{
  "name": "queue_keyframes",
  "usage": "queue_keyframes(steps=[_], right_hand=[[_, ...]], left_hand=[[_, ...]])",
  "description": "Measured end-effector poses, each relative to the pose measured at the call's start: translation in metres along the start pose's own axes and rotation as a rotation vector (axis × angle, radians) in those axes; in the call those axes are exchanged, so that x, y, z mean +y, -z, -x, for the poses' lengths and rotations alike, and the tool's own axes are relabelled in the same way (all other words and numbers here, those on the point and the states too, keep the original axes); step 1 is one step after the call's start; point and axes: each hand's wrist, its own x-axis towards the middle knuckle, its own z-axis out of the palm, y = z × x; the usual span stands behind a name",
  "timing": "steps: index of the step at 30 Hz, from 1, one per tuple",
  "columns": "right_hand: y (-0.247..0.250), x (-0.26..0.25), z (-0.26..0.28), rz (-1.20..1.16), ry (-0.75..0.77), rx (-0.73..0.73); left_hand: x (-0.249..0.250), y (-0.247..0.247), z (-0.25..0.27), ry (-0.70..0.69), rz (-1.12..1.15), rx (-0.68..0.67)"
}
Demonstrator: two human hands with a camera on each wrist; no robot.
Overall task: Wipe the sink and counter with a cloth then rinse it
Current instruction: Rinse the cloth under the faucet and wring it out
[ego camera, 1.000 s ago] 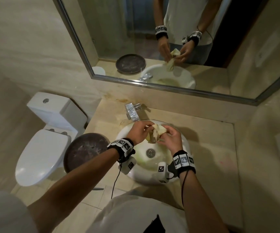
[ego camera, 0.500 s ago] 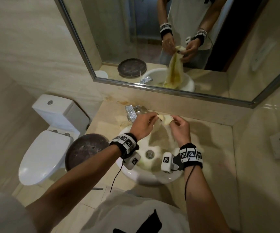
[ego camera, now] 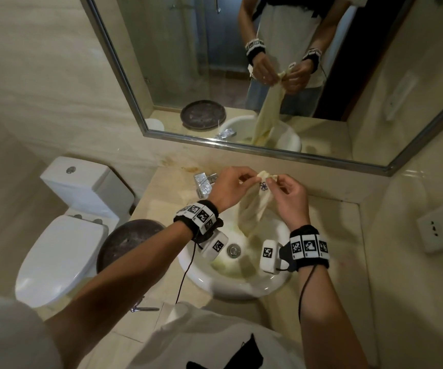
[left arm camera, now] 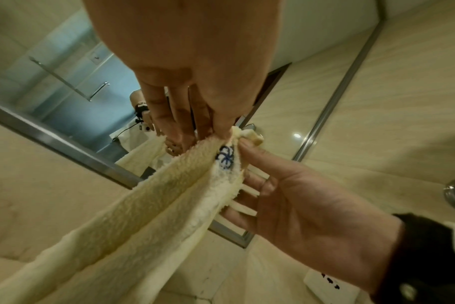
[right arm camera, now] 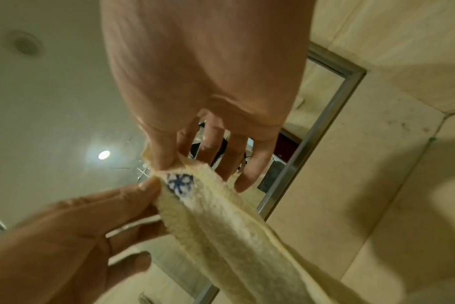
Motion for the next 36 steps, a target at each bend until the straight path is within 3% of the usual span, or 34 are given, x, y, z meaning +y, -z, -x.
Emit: queue_keyframes(steps=[3,6,11,14,22,25,32,36], right_hand=[[-0.003,-0.001,0.001,0.079,0.001,-0.023],[-0.003,-0.004,0.000,0.091,-0.040,0.025],[0.002,-0.018,-0.012,-0.069,-0.184,0.151],[0.004,-0.034,-0.016,-0.238,-0.290,0.150],[0.000,-0.061,-0.016,-0.411,-0.282,0.061],[-0.002,-0.065,-0.015,-0.415,-0.248,0.050],[-0.002,-0.062,-0.016,-0.408,-0.219,0.084],[-0.002,-0.050,-0.020,-0.158,-0.216,0.180]], left_hand=[[-0.012,-0.003,0.008,0.045,0.054,-0.016],[-0.018,-0.009,0.015,0.125,-0.049,0.001],[-0.033,-0.035,0.038,0.114,-0.263,-0.280],[-0.034,-0.056,0.049,0.140,-0.284,-0.350],[-0.024,-0.077,0.040,0.377,-0.328,-0.130],[-0.031,-0.071,0.032,0.356,-0.373,-0.062],[-0.071,-0.041,0.033,0.358,-0.424,-0.046],[-0.078,-0.009,0.027,0.320,-0.410,0.080]])
